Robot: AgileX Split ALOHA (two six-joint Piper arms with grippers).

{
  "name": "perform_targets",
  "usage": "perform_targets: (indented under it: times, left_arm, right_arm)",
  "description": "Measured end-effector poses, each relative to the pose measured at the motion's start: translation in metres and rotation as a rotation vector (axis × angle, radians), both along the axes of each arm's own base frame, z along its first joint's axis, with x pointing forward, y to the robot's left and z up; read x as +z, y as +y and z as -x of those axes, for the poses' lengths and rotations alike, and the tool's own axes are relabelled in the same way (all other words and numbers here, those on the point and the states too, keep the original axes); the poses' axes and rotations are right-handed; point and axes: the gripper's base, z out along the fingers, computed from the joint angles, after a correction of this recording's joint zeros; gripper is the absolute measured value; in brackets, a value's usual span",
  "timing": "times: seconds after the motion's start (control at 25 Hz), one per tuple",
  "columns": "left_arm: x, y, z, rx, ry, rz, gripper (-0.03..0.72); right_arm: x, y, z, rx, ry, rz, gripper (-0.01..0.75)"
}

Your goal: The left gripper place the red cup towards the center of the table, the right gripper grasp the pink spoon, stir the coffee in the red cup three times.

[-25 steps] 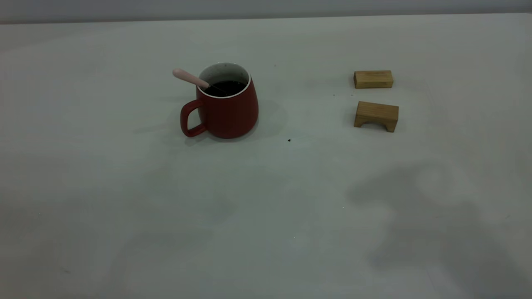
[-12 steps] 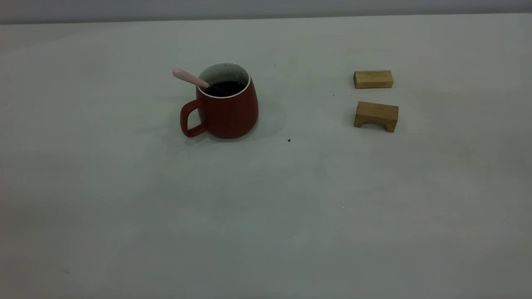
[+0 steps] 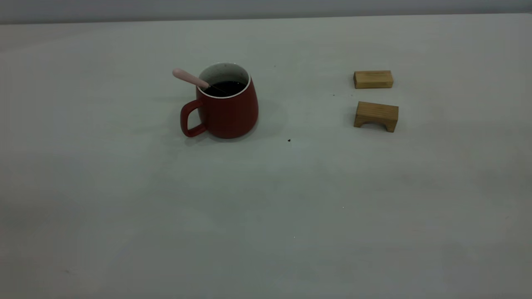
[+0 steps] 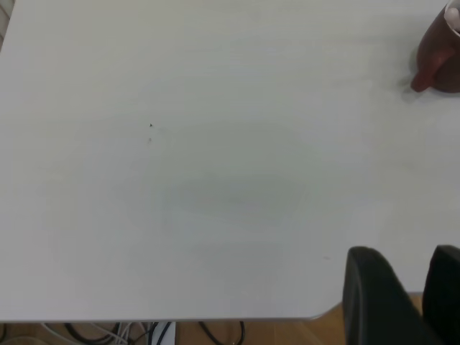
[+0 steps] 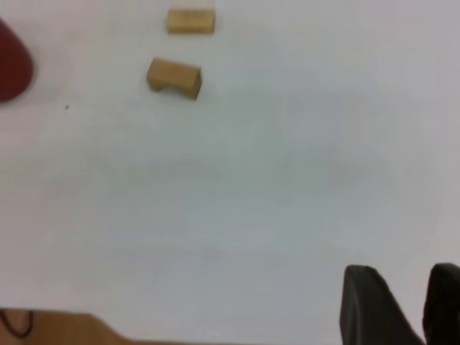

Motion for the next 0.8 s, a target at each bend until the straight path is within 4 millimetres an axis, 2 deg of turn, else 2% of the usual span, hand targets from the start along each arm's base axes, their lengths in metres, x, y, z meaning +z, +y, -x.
perform_targets:
  times: [0.4, 0.8]
  left_arm:
    - [0.000, 0.000, 0.000, 0.000, 0.000, 0.000, 0.243]
    - [0.000, 0.000, 0.000, 0.000, 0.000, 0.000, 0.243]
  right_arm:
    - [-0.005, 0.000, 0.016, -0.004, -0.094, 0.022, 0.237]
    - [-0.006, 0.000, 0.017, -0.004, -0.095, 0.021, 0.237]
